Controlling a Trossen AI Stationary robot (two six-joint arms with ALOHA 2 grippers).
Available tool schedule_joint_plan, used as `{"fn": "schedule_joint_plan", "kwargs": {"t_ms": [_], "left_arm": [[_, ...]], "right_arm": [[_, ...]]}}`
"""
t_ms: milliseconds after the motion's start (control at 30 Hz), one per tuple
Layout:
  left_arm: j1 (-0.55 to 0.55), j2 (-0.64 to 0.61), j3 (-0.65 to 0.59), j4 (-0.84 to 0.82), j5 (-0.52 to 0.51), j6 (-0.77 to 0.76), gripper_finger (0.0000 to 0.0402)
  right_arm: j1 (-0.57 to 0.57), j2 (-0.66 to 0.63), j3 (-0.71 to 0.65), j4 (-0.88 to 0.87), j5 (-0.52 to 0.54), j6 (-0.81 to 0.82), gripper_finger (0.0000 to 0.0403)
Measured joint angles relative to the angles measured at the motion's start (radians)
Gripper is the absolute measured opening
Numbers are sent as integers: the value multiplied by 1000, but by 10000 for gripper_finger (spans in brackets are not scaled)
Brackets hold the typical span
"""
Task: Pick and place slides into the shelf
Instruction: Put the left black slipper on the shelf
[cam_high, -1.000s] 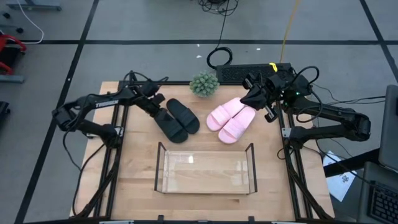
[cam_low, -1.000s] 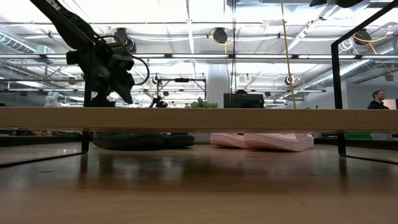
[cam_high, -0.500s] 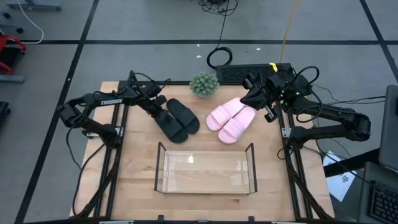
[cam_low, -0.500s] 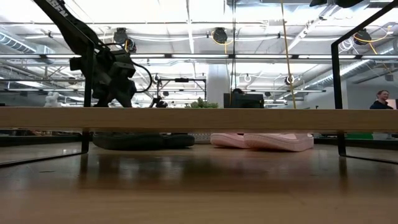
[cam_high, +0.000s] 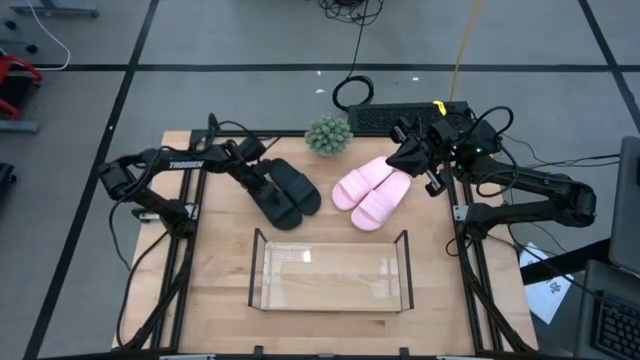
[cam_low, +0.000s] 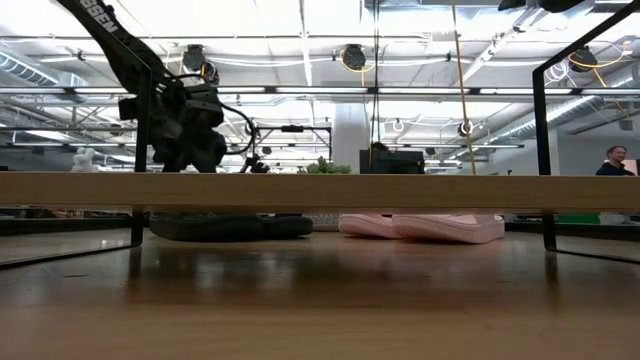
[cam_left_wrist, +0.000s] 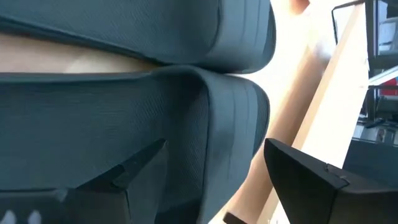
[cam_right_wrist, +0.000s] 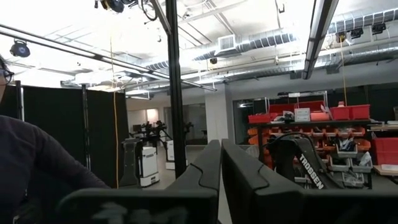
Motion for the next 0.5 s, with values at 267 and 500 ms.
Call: {"fn": "schedule_joint_plan", "kwargs": {"t_ms": [267, 500], "left_arm": [[-22, 0, 0, 2, 8, 20, 220], [-23, 0, 0, 8, 6, 24, 86]], "right_arm": [[0, 0, 0, 0, 2, 2, 4], [0, 0, 0, 0, 2, 3, 4]]}}
